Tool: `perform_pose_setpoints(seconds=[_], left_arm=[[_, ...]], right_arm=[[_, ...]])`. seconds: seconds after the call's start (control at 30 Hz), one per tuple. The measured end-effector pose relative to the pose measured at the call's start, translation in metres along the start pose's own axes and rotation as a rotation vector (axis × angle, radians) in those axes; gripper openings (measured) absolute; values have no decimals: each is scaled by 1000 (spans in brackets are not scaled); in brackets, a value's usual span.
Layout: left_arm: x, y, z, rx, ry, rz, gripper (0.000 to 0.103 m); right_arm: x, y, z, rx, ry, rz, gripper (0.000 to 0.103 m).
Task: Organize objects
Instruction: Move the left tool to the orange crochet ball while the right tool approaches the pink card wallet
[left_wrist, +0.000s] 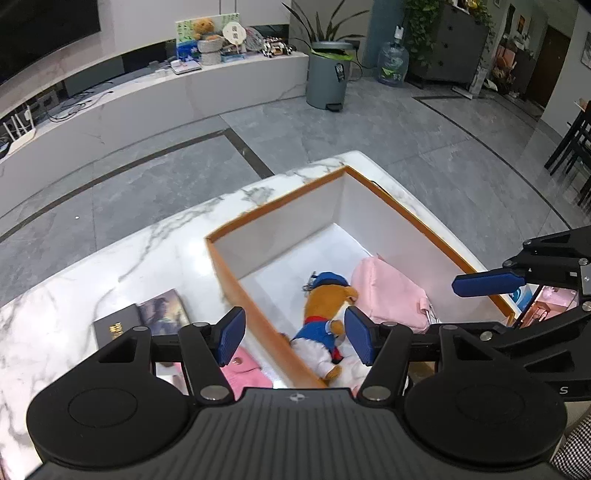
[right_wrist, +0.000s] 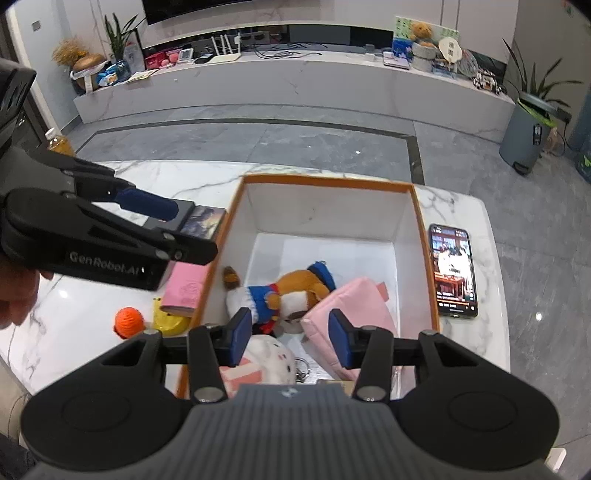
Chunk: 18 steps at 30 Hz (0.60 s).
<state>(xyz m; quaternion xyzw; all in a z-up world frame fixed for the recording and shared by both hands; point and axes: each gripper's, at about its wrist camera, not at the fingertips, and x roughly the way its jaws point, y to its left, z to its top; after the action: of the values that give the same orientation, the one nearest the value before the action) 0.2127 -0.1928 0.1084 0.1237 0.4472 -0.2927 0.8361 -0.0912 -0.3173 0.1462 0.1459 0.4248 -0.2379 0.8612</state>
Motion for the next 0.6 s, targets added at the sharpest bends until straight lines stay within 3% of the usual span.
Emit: perform_pose_setpoints(seconds=[0.6], left_arm=[[-39, 54, -41, -19, -14, 32, 72]], right_arm=[[-24, 63, -2, -72, -17, 0, 51]])
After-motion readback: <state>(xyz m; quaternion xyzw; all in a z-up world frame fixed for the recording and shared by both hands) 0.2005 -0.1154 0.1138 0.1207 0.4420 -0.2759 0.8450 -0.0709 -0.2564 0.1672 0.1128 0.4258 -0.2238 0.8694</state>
